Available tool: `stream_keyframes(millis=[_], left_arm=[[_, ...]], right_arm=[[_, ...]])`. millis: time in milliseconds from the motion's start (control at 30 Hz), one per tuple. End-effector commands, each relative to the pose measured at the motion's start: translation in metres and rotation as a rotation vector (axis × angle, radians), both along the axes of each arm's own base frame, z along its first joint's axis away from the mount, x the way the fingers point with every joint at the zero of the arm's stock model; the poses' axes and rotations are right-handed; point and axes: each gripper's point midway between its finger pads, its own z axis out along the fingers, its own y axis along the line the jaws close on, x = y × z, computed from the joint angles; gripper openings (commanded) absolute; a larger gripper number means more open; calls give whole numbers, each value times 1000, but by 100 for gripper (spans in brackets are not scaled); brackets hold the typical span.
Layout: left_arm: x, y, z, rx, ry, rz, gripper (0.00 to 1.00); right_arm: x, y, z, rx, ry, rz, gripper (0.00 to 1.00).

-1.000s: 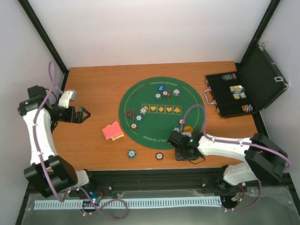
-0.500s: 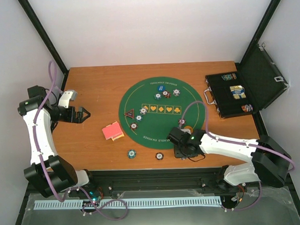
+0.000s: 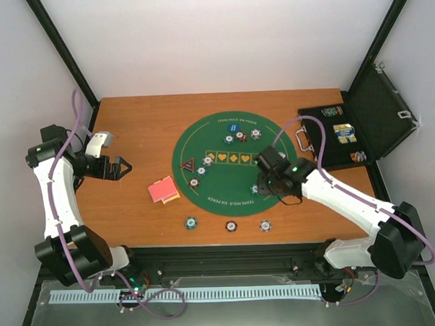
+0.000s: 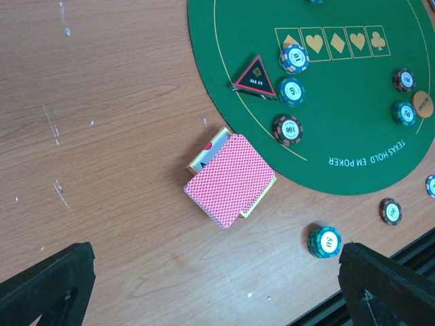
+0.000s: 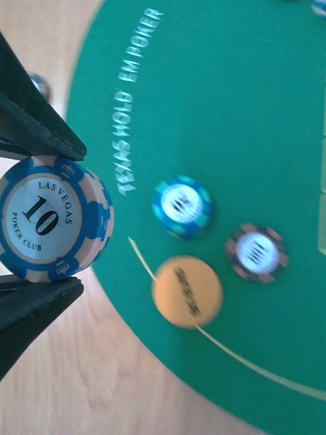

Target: Distribute texas hold em gaming equipment

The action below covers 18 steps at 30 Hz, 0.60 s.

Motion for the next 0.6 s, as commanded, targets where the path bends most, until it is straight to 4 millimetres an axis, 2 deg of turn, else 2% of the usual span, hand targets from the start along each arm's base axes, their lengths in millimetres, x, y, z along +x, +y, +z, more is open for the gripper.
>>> stream_keyframes(millis=[0,67,267,567], left_arm=[[-3,-4,5,-7,-15,-36,100],[-4,-5,5,-8,-12,-44,100],[-9,-7,1,4,-1,-79,100],[-17,-5,-19,27,46,-127,100]], right_arm=[[32,-28,10,-39,-27,-10,25],[50,-40,6,-35,-22,-42,25],[88,-61,-24,-35,40,-91,25],[127,-69,-60,-36,106,-106,25]])
